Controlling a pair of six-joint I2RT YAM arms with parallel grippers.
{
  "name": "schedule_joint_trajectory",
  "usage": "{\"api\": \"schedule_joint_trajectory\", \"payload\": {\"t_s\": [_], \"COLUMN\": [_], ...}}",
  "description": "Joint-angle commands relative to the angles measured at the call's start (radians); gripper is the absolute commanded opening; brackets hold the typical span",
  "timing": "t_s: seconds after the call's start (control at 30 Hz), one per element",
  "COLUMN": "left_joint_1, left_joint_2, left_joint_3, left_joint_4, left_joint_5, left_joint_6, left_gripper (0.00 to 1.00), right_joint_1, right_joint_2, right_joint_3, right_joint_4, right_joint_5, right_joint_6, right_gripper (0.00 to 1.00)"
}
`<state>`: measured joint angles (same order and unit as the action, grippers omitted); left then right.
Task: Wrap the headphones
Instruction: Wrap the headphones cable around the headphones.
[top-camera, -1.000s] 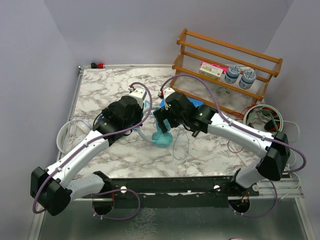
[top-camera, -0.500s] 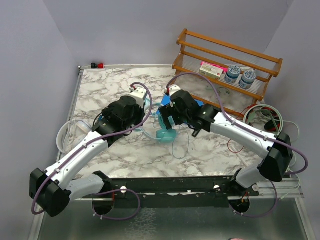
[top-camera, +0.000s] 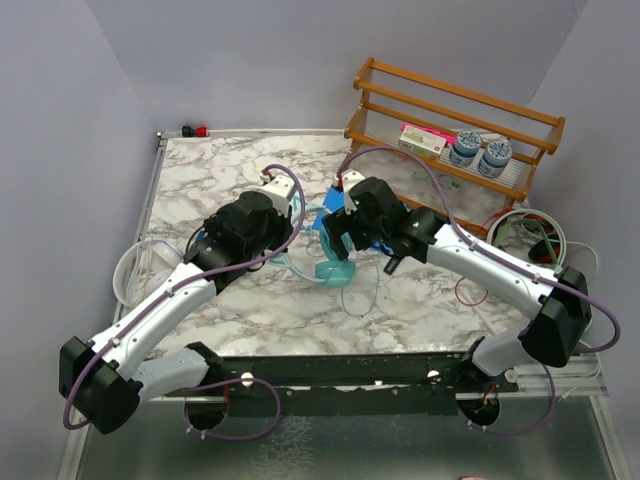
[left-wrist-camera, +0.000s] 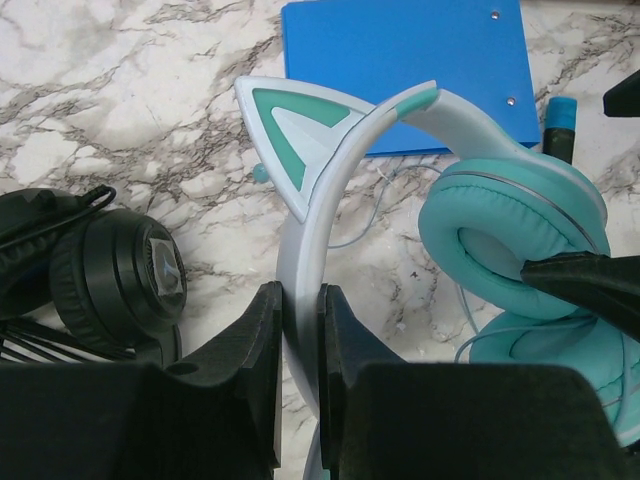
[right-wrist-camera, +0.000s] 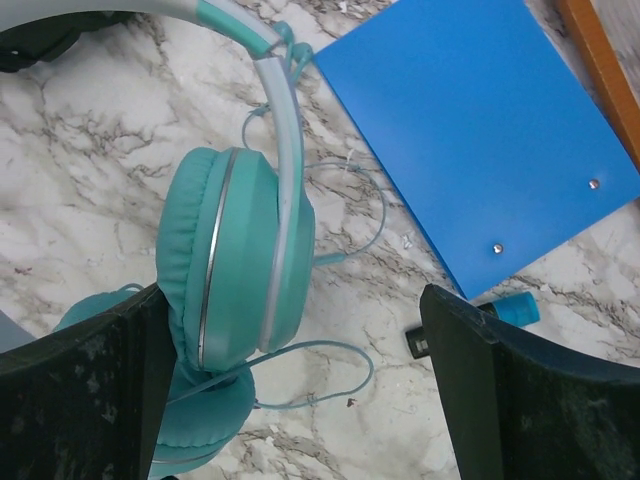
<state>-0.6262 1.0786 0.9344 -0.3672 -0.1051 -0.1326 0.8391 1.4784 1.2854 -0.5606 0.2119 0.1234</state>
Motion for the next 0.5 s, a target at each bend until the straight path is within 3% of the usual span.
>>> {"api": "schedule_joint_trajectory", "payload": {"t_s": [0.0, 0.23, 0.4, 0.47], "left_joint_1": [-0.001, -0.001, -0.001, -0.001], "left_joint_2": [-0.033, -0.027, -0.028, -0.029], "left_joint_3": [0.013, 0.024, 0.021, 0.021], "left_joint_4": [-0.016, -0.005, -0.013, -0.013], "left_joint_5": [0.084, 0.092, 0.068, 0.067], "left_joint_6": [0.003, -0.005, 0.011, 0.006], "left_gripper": [0.00, 0.00, 0.00, 0.00], "right_joint_1": [-0.051, -0.049, -0.052, -0.052], "right_joint_2": [-0.012, 0.037, 0.022, 0.010], "right_joint_3": [-0.016, -0.006, -0.030, -0.035], "right_joint_4": [-0.029, -0.080, -0.086, -0.079], "right_joint_5": [-0.065, -0.051, 0.130, 0.122], "right_joint_6": [-0.098, -0.101, -0.043, -0.046], "right_gripper": [0.88, 0.85, 0.76, 0.83]}}
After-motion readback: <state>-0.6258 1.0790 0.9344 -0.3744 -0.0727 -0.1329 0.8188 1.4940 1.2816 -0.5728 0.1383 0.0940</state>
